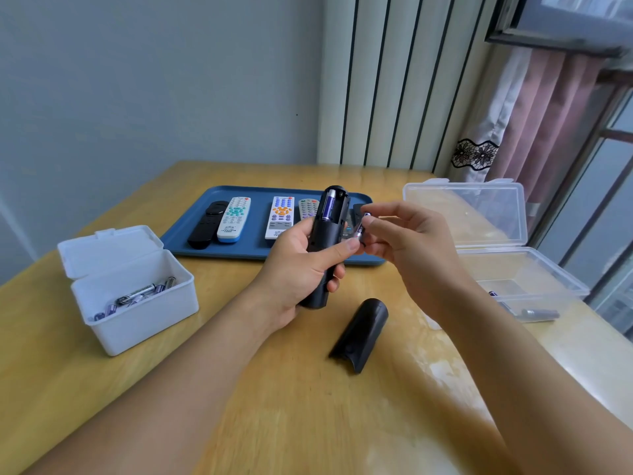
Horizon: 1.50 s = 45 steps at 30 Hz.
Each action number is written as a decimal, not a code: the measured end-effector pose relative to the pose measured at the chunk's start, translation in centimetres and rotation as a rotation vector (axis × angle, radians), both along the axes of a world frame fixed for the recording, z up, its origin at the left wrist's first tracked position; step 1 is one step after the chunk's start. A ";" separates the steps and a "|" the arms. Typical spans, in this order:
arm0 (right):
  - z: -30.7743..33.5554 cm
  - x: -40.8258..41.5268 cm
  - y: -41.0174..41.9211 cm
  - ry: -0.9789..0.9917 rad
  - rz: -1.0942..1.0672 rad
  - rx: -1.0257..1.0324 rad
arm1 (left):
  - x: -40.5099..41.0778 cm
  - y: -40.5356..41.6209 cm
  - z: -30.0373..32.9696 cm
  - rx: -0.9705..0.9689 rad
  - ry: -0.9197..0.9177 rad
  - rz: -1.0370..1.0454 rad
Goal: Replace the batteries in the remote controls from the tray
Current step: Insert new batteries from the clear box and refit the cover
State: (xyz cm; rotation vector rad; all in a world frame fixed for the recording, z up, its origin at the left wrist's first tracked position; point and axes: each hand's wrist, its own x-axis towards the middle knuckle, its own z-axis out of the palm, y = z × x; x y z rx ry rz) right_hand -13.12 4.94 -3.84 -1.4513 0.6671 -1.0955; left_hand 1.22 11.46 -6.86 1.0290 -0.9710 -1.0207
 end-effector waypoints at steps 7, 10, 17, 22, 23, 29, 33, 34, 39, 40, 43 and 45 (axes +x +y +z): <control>0.2 0.0 0.0 -0.100 0.076 0.165 | -0.4 -0.5 -0.8 -0.108 -0.405 0.139; 0.2 0.0 0.0 -0.068 0.076 0.162 | -0.5 -0.5 -1.1 -0.126 -0.532 0.130; 0.2 -0.4 -0.3 0.019 0.048 0.115 | -0.6 -0.3 -1.1 -0.154 -0.588 0.058; 0.0 -0.5 -0.3 0.062 0.094 0.103 | -0.6 -0.1 -0.9 -0.139 -0.560 0.031; 0.0 -0.6 -0.3 0.064 0.095 0.100 | -0.7 0.0 -0.8 -0.135 -0.542 0.016; -0.2 -0.5 -0.5 0.100 0.037 0.068 | -1.0 0.3 -0.4 -0.062 -0.357 -0.078; -0.2 -0.3 -0.5 0.131 -0.005 0.042 | -1.1 0.4 -0.2 -0.007 -0.271 -0.088; -0.3 -0.3 -0.4 0.135 -0.007 0.037 | -1.1 0.4 -0.2 0.001 -0.262 -0.086; -0.4 -0.1 -0.4 0.138 -0.025 0.024 | -1.2 0.4 -0.1 0.029 -0.271 -0.061; -0.4 -0.1 -0.4 0.142 -0.025 0.023 | -1.1 0.4 -0.1 0.033 -0.279 -0.053; -0.4 0.0 -0.1 0.163 -0.032 -0.006 | -1.1 0.4 0.1 0.044 -0.285 -0.039; -0.3 0.1 0.1 0.223 -0.065 -0.088 | -1.1 0.5 0.3 0.061 -0.267 -0.013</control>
